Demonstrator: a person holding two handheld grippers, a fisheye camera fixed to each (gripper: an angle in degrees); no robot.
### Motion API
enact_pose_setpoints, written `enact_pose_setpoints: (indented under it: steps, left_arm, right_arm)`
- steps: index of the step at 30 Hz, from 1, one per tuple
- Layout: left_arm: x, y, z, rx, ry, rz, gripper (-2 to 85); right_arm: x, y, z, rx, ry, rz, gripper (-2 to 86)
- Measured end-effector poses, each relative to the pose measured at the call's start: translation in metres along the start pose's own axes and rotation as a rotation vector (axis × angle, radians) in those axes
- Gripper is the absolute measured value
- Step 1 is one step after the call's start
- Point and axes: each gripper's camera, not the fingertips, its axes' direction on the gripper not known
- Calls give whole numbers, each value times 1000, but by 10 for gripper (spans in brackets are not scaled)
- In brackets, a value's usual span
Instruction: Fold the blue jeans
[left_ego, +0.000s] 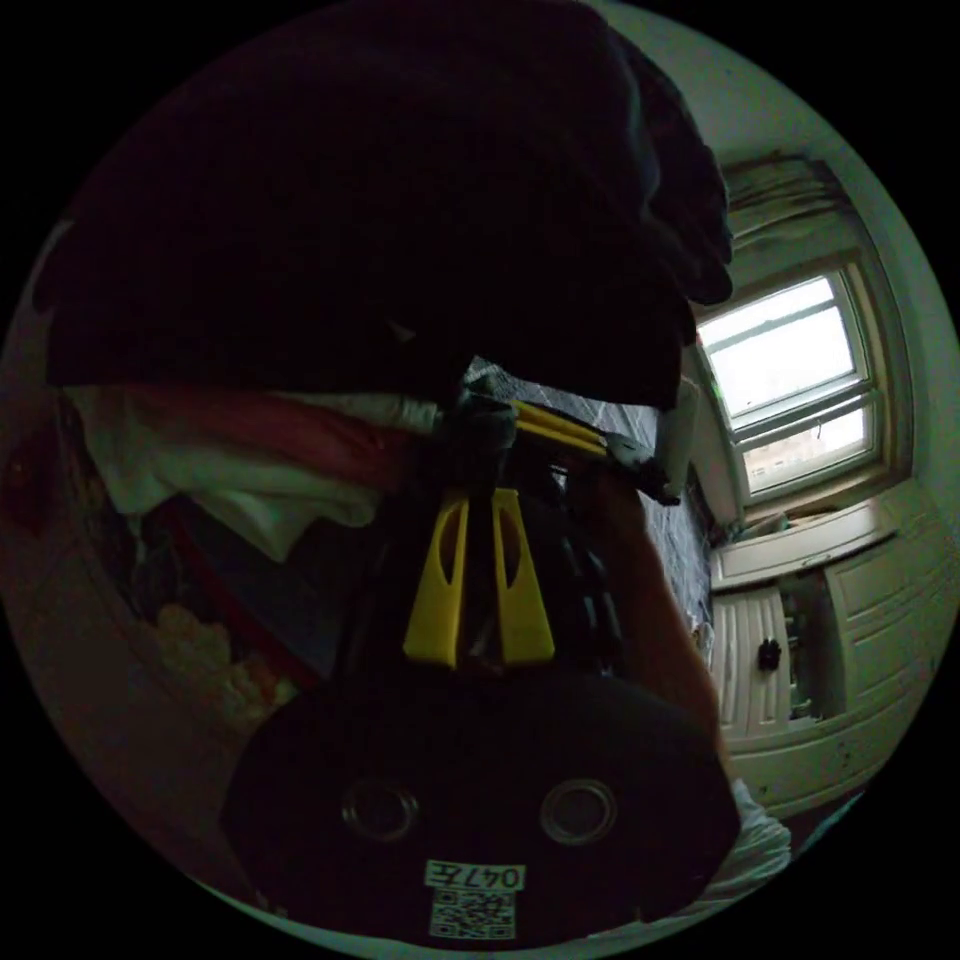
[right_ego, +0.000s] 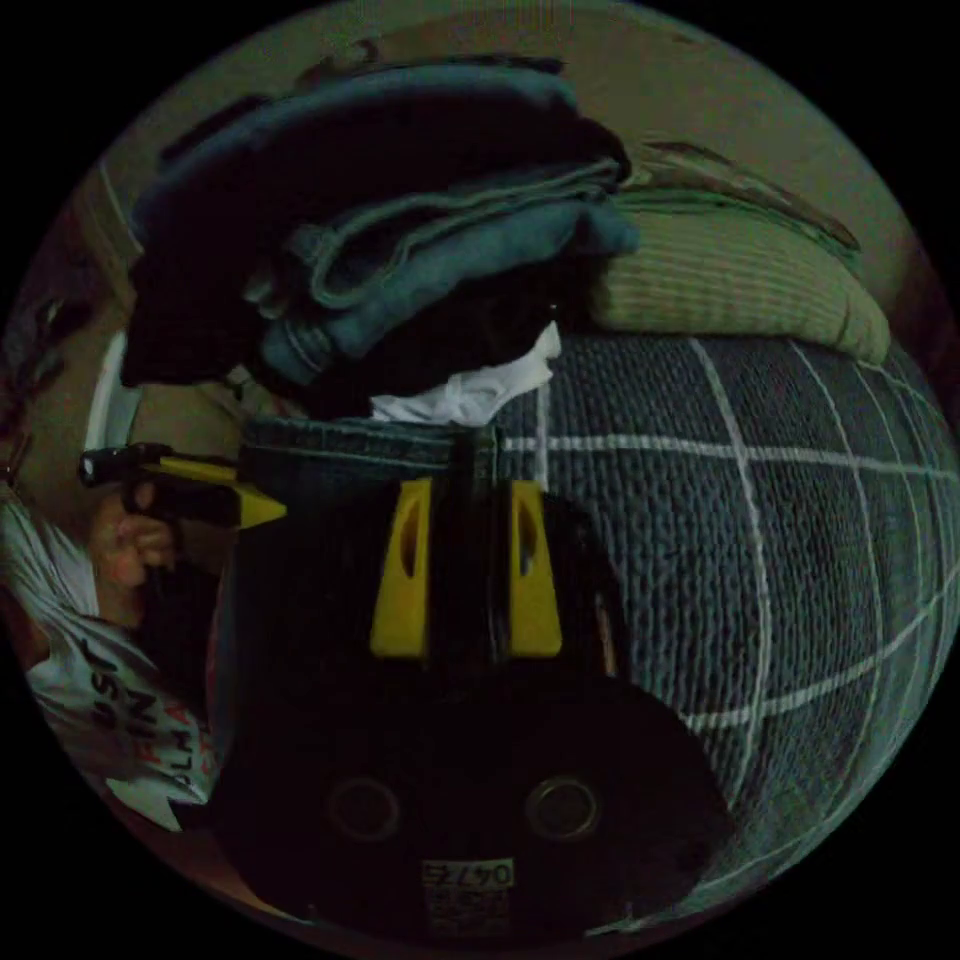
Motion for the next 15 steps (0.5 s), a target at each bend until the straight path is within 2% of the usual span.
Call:
enact_pose_setpoints:
  steps: [2,4,5,7,9,11,13,15]
  left_arm:
    - [29,16,-8,66,-71,18,77]
    - [86,46,-28,250,-181,108,85]
    - [103,56,-34,313,-190,147,86]
    - [184,105,-47,519,-248,370,107]
    - [243,142,-43,571,-272,578,110]
    - [298,174,-28,475,-184,778,97]
    - [365,218,9,173,60,1023,82]
    - [415,258,42,-39,191,1159,57]
  right_arm:
    - [-7,37,-63,164,-16,58,132]
    - [-26,89,-140,345,26,71,126]
    - [-45,131,-192,438,98,81,119]
    - [-86,207,-266,552,250,108,101]
    - [-154,325,-346,589,499,204,67]
    - [-204,420,-394,575,699,319,45]
    - [-246,512,-440,509,874,479,31]
    - [-288,624,-502,412,997,696,22]
